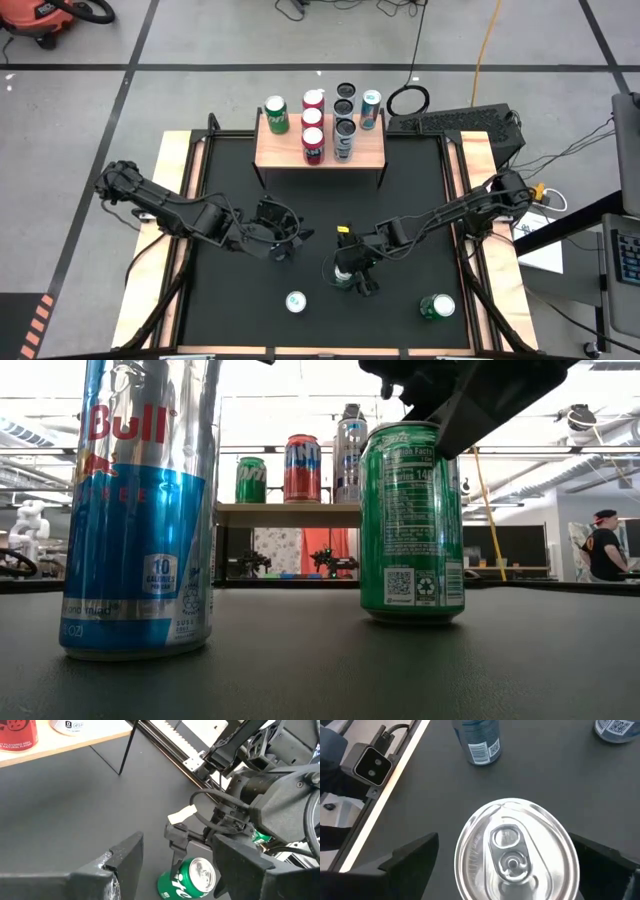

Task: Place canned beverage on shelf
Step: Put the left green soda can on the shelf aligned with the other green soda can

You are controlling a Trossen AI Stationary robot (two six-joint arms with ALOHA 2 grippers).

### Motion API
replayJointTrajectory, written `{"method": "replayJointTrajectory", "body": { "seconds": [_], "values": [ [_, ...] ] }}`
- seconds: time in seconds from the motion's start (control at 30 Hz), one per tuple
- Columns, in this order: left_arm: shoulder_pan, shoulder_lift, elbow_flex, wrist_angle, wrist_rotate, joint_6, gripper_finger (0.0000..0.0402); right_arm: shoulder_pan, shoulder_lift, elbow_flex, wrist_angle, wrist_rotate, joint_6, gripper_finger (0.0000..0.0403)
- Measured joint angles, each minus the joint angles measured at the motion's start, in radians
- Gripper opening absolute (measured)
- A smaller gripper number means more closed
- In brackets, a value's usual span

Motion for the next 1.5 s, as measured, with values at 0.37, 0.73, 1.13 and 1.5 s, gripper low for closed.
{"method": "replayJointTrajectory", "body": {
  "seconds": [0.37, 0.73, 1.13, 1.5],
  "values": [
    [0.0, 0.0, 0.0, -0.007, 0.0, 0.001, 0.0237, -0.001, -0.003, 0.0, 0.0, -0.001, 0.0, 0.0342],
    [0.0, 0.0, 0.0, -0.005, -0.002, 0.001, 0.0237, -0.001, -0.004, 0.001, 0.001, -0.002, 0.009, 0.0272],
    [0.012, -0.001, 0.002, 0.078, 0.032, 0.028, 0.0237, -0.012, -0.04, 0.112, -0.145, -0.002, 0.047, 0.0278],
    [0.031, -0.03, 0.002, 0.016, 0.016, 0.194, 0.0237, -0.039, -0.074, 0.224, -0.199, 0.027, 0.357, 0.0278]
  ]
}}
